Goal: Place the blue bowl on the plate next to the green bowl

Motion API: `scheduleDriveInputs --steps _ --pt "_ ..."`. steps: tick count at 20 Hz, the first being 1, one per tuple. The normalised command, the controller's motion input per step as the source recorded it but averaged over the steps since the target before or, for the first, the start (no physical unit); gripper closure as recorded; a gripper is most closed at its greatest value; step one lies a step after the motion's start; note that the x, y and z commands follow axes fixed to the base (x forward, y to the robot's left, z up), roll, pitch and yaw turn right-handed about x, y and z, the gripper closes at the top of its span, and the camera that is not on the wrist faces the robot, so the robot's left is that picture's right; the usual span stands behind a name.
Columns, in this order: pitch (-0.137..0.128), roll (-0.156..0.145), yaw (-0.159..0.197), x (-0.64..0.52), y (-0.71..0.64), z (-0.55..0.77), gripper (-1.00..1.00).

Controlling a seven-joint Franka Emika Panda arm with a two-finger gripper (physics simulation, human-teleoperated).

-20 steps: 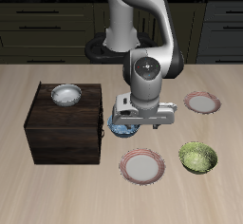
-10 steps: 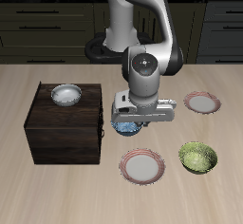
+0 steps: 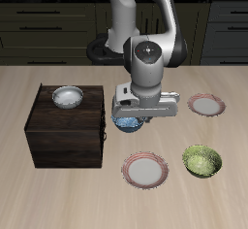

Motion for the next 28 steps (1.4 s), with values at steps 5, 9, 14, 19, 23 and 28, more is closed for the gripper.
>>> scheduleDriveInputs --steps 5,9,14,19,23,28 --pt "-0.065 0.006 0.006 -0.02 0.05 0.47 1.0" --pt "-0.054 0.008 0.013 -0.06 0.02 0.44 1.0" --pt "-0.06 0.0 0.011 -0.08 -0.03 0.43 1.0" --pt "-0.082 -0.001 0.009 -0.11 -0.03 0.56 1.0" --pt "-0.012 -0.001 0.0 0.02 0.02 0.12 1.0" --pt "0.026 -0.01 -0.005 0.21 0.02 -0.01 1.0"
